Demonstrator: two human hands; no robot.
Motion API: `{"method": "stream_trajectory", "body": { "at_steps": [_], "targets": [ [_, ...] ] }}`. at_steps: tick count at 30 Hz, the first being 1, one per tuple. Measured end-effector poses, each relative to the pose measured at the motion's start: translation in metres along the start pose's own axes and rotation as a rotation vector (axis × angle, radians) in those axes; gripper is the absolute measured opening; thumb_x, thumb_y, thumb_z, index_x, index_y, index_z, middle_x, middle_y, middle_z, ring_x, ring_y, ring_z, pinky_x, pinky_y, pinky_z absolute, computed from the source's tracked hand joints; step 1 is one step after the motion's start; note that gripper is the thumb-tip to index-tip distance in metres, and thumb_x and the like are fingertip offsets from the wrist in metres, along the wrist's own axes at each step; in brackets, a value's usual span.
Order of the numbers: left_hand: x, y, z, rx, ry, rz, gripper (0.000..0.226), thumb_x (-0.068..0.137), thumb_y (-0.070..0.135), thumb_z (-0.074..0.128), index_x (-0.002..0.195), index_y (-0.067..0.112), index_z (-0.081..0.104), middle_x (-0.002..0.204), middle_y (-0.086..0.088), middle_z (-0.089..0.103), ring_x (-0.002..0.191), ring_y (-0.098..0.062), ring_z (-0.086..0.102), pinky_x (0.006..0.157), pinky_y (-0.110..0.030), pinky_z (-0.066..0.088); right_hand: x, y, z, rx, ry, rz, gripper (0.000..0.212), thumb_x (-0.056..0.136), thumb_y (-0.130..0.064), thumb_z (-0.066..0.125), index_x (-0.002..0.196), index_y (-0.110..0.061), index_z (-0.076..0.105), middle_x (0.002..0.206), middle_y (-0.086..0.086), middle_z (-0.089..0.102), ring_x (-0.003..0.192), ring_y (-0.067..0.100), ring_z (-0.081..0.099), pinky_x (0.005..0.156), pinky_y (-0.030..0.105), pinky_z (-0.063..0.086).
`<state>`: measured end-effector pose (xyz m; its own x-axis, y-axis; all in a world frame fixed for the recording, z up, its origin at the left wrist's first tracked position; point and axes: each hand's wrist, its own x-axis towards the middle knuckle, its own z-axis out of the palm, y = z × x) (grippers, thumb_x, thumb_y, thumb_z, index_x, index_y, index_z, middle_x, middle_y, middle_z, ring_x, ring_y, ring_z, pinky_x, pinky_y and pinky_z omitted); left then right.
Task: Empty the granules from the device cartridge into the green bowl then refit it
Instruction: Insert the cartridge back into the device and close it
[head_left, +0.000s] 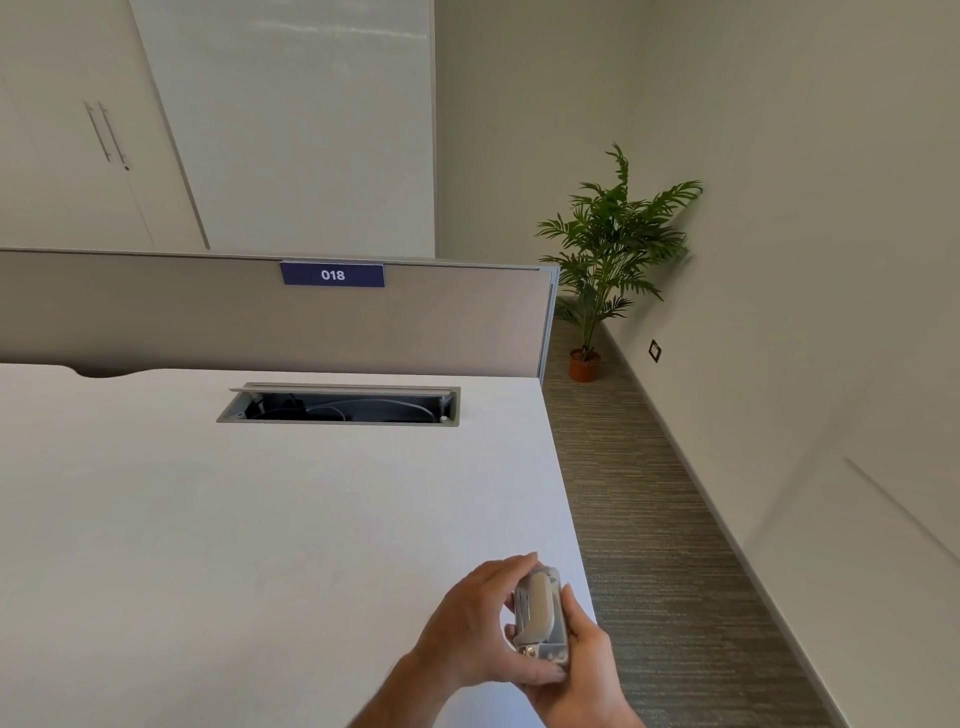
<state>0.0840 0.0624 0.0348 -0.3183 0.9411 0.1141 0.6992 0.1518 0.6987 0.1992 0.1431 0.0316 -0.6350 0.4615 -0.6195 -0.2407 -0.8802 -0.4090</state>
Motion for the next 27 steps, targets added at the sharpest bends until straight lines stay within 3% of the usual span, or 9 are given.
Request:
{"method": "stream_trajectory", "body": {
  "at_steps": [7,10,13,15,18,21,25,27],
  "targets": [
    [-0.002,0.002,0.004,-0.08,0.005,-0.04,0.104,0.057,0.063,0.087,0.144,0.036,0.037,0.143,0.02,0.051,0.118,-0.005,0.056,0.092,-0.009,0.051,-0.007,-0.003,-0.001,-0.161,0.015,-0.041,0.047,0.1,-0.042,0.046,0.122,-0.01,0.072,0.131,0.023,0.067,0.12,0.041,0.059,0.112,0.054,0.038],
    [-0.002,-0.001,0.003,-0.069,0.013,-0.066,0.109,0.056,0.059,0.09,0.147,0.035,0.035,0.146,0.018,0.047,0.124,0.0,0.048,0.085,0.005,0.04,-0.015,-0.01,0.001,-0.392,-0.038,-0.06,0.035,0.102,-0.019,0.043,0.124,-0.014,0.07,0.122,0.022,0.072,0.116,0.038,0.066,0.095,0.054,0.055],
    [-0.001,-0.004,0.003,-0.032,0.008,-0.076,0.11,0.058,0.054,0.091,0.149,0.033,0.032,0.148,0.018,0.042,0.123,0.006,0.037,0.08,0.01,0.031,-0.02,-0.022,0.001,-0.697,-0.059,-0.054,0.05,0.089,0.007,0.035,0.117,-0.016,0.071,0.113,0.025,0.074,0.092,0.033,0.071,0.078,0.049,0.061],
    [0.0,-0.004,0.003,0.01,0.012,-0.074,0.111,0.058,0.058,0.09,0.148,0.034,0.031,0.151,0.018,0.041,0.124,0.007,0.036,0.091,0.004,0.029,-0.019,-0.029,0.0,-0.819,-0.075,-0.025,0.051,0.083,0.011,0.037,0.113,-0.01,0.073,0.102,0.031,0.072,0.083,0.032,0.067,0.078,0.05,0.062],
    [0.001,-0.002,0.003,0.044,0.002,-0.068,0.111,0.057,0.063,0.088,0.147,0.033,0.032,0.152,0.017,0.042,0.13,0.0,0.041,0.104,-0.016,0.037,-0.017,-0.036,0.002,-0.912,-0.057,-0.004,0.045,0.079,0.011,0.043,0.106,-0.005,0.075,0.082,0.02,0.066,0.072,0.029,0.062,0.075,0.047,0.062],
    [0.0,-0.002,0.004,0.04,-0.011,-0.071,0.111,0.057,0.063,0.088,0.147,0.033,0.032,0.151,0.018,0.041,0.132,-0.002,0.041,0.108,-0.021,0.04,-0.016,-0.037,0.003,-0.926,-0.038,-0.001,0.044,0.079,0.014,0.043,0.104,-0.005,0.075,0.082,0.021,0.067,0.073,0.031,0.061,0.07,0.044,0.062],
    [-0.003,-0.008,0.002,-0.178,-0.043,-0.164,0.117,0.055,0.061,0.09,0.15,0.039,0.025,0.148,0.023,0.04,0.132,0.0,0.043,0.111,-0.024,0.042,-0.015,-0.034,0.001,-0.852,-0.024,0.001,0.048,0.083,0.018,0.038,0.109,-0.006,0.071,0.088,0.028,0.072,0.073,0.034,0.068,0.081,0.056,0.061],
    [-0.003,-0.008,0.0,-0.379,0.011,-0.27,0.096,0.068,0.058,0.082,0.147,0.036,0.032,0.143,0.018,0.046,0.124,-0.005,0.053,0.1,-0.022,0.051,-0.014,-0.034,0.0,-0.819,-0.028,0.008,0.049,0.085,0.019,0.034,0.109,-0.004,0.07,0.097,0.034,0.072,0.081,0.04,0.069,0.08,0.054,0.062]
  ]
}}
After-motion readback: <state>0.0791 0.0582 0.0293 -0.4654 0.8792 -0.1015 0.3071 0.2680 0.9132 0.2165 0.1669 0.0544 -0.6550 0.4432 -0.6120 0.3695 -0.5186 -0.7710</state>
